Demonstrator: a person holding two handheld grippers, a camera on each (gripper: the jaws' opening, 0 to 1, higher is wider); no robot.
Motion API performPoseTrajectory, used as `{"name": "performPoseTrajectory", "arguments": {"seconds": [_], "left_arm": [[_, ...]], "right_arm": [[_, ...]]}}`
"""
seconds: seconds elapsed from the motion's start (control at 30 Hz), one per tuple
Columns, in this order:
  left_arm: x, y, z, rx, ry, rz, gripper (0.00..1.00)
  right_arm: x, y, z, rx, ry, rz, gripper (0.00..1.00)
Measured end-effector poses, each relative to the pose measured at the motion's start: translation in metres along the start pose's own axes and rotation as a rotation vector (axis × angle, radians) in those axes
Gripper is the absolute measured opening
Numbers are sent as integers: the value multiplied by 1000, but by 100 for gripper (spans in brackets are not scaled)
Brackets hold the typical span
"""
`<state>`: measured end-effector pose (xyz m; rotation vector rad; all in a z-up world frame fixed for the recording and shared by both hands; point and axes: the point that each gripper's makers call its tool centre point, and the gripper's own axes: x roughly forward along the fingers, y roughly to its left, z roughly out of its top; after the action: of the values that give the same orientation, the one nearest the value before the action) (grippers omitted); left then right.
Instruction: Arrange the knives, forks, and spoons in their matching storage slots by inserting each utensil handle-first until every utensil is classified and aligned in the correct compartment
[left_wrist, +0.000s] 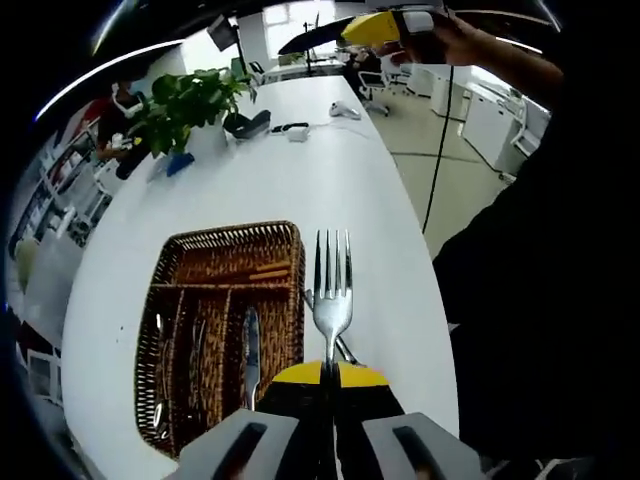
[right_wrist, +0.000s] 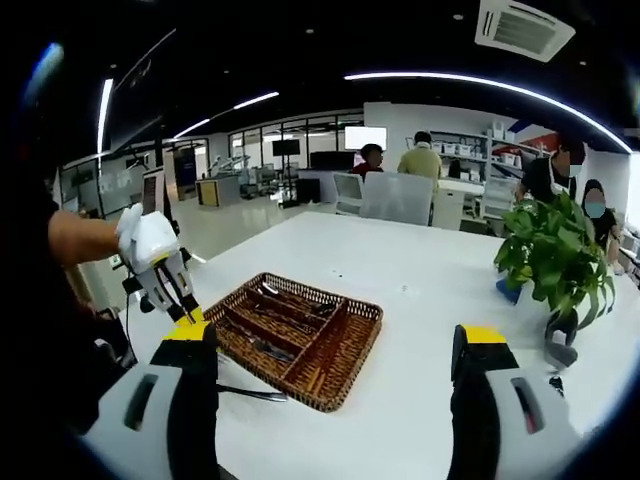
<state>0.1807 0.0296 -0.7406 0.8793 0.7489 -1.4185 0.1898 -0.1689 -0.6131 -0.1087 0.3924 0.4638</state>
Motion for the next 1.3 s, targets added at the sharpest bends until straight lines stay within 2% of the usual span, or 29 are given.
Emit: {"name": "performPoseTrajectory", "arguments": {"seconds": [0.07, 0.17, 0.37, 0.7, 1.03, 1.3], "left_arm": [[-4, 5, 1, -2, -2, 11, 0], [-9, 10, 1, 2, 8, 22, 0], [-22, 18, 6, 21, 15, 42, 0], [-35, 36, 8, 52, 37, 82, 0], [-41, 43, 11, 71, 49, 88, 0], [-36, 44, 10, 84, 61, 75, 0]], "right_arm": [[1, 7, -5, -39, 46, 25, 99], [3, 13, -9, -83, 70, 32, 99], [5, 20, -12, -68, 76, 55, 99], [2, 28, -25, -70, 149, 99, 99], [-3, 27, -25, -34, 150, 93, 99], [-7, 31, -30, -27, 159, 102, 99]]}}
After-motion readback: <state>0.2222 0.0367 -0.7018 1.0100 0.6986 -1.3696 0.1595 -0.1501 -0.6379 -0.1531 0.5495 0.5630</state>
